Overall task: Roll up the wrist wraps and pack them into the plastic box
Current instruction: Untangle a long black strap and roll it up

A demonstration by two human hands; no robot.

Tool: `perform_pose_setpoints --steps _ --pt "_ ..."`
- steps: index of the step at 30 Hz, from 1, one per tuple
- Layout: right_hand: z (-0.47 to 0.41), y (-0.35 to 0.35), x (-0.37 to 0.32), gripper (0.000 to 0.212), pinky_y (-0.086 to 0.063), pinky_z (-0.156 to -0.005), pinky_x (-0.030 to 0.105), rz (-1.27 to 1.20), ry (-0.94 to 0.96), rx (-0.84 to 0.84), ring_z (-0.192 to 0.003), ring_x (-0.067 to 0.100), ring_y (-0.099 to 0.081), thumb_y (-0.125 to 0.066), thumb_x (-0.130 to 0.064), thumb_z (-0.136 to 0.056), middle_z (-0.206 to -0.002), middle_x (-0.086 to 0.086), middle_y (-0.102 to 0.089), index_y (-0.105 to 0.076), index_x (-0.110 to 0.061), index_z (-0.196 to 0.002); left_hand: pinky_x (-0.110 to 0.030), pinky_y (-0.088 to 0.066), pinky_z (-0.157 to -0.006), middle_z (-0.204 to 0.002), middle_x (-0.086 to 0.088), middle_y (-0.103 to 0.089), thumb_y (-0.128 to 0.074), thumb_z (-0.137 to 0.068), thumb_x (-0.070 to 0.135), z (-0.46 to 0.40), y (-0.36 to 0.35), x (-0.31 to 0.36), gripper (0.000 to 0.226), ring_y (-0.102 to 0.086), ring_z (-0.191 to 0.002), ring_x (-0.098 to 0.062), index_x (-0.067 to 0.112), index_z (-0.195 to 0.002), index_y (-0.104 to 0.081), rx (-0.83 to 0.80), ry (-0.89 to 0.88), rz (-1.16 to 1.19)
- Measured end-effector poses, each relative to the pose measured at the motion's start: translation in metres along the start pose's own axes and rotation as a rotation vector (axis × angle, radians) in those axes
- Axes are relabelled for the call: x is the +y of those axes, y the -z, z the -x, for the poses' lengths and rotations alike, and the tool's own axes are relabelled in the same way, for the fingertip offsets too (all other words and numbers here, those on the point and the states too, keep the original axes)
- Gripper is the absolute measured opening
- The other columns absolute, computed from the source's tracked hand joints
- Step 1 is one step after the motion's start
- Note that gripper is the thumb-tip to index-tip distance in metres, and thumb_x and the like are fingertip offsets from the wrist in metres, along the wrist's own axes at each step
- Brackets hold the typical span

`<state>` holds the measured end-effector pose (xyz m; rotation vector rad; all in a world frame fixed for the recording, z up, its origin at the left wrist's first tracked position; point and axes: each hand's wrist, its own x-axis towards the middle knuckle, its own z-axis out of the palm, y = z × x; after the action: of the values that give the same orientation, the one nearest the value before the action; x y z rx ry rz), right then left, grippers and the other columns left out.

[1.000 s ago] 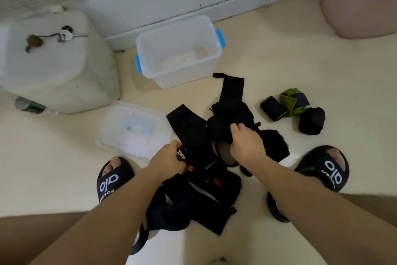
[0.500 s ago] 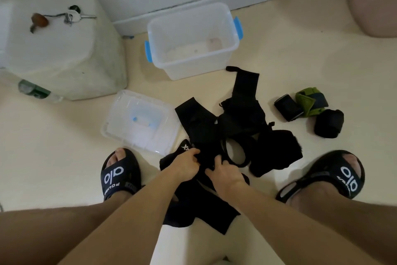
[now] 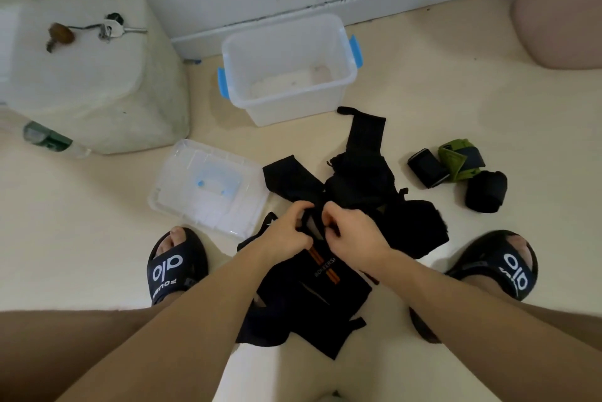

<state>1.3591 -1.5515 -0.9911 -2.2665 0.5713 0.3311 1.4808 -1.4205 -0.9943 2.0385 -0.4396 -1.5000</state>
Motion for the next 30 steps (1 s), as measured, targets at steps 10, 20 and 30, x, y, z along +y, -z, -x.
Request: perform_pose_setpoints --steps 10,20,30 --pt "0.003 0.115 -0.042 0.024 -0.061 -0.092 0.044 -0.842 -0.377 -0.073 -0.099 0.028 -0.072 -0.062 -0.026 -0.098 -0.111 0.013 -0.070 -0.072 -0.010 -0.113 -0.028 -0.039 -0.060 -0.078 -0.007 -0.061 -0.059 -0.082 0.008 0.059 0.038 0.092 0.003 -0.056 -0.075 -0.023 0.008 -0.079 -0.061 0.321 -0.218 -0.349" --pt "-0.005 0.037 -0.005 0.049 -0.039 -0.114 0.043 0.224 -0.106 -0.207 -0.141 0.031 -0.040 -0.055 -0.016 -0.099 -0.153 0.006 -0.043 -0.054 -0.024 -0.147 -0.031 -0.035 -0.061 -0.077 0.000 -0.050 -0.050 -0.076 -0.001 0.088 0.096 0.058 0.026 -0.051 -0.077 -0.025 0.021 -0.069 -0.039 0.387 -0.090 -0.835" --pt "-0.040 -0.017 -0.008 0.064 0.005 -0.125 0.062 1.095 0.125 -0.583 -0.157 0.042 0.004 -0.045 -0.045 -0.102 -0.171 0.016 -0.011 -0.030 -0.026 -0.161 -0.031 -0.046 -0.077 -0.097 0.000 -0.056 -0.052 -0.084 0.002 0.052 0.099 0.039 0.018 -0.057 -0.093 -0.023 0.019 -0.086 -0.058 0.386 -0.018 -0.764"
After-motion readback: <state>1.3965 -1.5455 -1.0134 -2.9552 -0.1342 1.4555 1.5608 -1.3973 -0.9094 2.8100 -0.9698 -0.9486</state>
